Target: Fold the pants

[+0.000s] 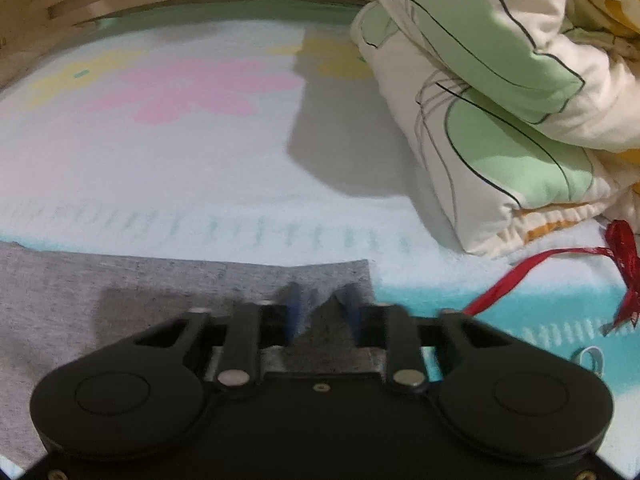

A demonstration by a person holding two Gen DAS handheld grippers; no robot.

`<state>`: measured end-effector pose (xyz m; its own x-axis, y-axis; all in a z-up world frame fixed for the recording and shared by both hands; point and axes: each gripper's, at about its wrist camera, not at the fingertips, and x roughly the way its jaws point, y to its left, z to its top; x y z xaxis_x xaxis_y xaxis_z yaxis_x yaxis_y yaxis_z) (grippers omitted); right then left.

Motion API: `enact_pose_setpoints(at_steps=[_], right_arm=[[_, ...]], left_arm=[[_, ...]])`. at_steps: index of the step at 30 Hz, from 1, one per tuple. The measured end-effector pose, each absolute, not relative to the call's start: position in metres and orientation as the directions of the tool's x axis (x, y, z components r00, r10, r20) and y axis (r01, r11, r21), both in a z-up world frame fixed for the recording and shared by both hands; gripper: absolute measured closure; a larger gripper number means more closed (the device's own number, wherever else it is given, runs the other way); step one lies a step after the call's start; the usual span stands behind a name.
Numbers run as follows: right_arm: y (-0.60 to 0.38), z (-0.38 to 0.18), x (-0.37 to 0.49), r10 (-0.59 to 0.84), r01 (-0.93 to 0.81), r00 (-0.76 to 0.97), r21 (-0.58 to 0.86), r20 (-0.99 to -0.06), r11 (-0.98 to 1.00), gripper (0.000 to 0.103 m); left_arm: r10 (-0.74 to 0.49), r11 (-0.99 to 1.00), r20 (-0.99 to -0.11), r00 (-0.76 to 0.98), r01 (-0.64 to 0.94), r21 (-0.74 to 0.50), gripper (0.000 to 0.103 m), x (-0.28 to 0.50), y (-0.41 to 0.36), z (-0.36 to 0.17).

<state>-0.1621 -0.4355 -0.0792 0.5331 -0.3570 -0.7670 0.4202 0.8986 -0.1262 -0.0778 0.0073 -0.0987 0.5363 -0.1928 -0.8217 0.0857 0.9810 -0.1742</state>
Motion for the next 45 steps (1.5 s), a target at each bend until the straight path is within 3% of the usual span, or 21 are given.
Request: enact_pose_setpoints(at_steps=[7, 12, 13, 14, 15, 19, 25, 31, 38, 45], right_arm=[[-0.424, -0.058, -0.158, -0.516, 0.492, 0.574, -0.236, -0.636, 0.838, 0.095], [-0.425, -0.093, -0.137, -0.524, 0.454, 0.423, -0.328, -0.739, 0.829, 0.093], [-0.420, -0.094, -0.138, -0.560, 0.458, 0.426, -0.364, -0.711, 0.811, 0.089], [-0.419, -0.091, -0.135, -0.588, 0.474, 0.406, -0.389, -0.700, 0.790, 0.073], [-0.418, -0.087, -0.133, -0.607, 0.491, 0.394, -0.400, -0.690, 0.773, 0.067], [-0.406, -0.052, -0.131, -0.618, 0.536, 0.459, -0.356, -0.638, 0.765, 0.065], [-0.349, -0.003, -0.105, -0.451, 0.417, 0.658, -0.206, -0.603, 0.885, 0.063], [-0.243, 0.005, -0.067, -0.148, 0.092, 0.788, -0.123, -0.598, 0.988, 0.063], [-0.107, -0.019, -0.058, 0.199, -0.322, 0.751, -0.087, -0.630, 0.943, 0.063], [-0.005, -0.049, -0.081, 0.358, -0.579, 0.685, -0.178, -0.634, 0.795, 0.064]], left_arm=[[-0.212, 0.977, -0.799, 0.563, 0.092, -0.194, 0.086, -0.082, 0.010, -0.092], [-0.200, 0.980, -0.820, 0.537, 0.105, -0.170, 0.085, -0.082, 0.009, -0.096], [-0.204, 0.979, -0.824, 0.529, 0.107, -0.174, 0.083, -0.083, 0.010, -0.095], [-0.211, 0.978, -0.828, 0.519, 0.109, -0.180, 0.082, -0.083, 0.011, -0.094], [-0.216, 0.976, -0.836, 0.505, 0.113, -0.185, 0.081, -0.084, 0.013, -0.094], [-0.236, 0.971, -0.856, 0.460, 0.146, -0.189, 0.080, -0.090, 0.018, -0.089], [-0.269, 0.962, -0.854, 0.445, 0.169, -0.215, 0.080, -0.100, 0.041, -0.062], [-0.170, 0.984, -0.855, 0.490, 0.130, -0.121, 0.080, -0.095, 0.082, -0.033], [-0.003, 0.998, -0.843, 0.538, 0.054, 0.031, 0.076, -0.037, 0.142, -0.009], [0.041, 0.999, -0.883, 0.468, -0.039, 0.026, 0.075, 0.008, 0.192, -0.029]])
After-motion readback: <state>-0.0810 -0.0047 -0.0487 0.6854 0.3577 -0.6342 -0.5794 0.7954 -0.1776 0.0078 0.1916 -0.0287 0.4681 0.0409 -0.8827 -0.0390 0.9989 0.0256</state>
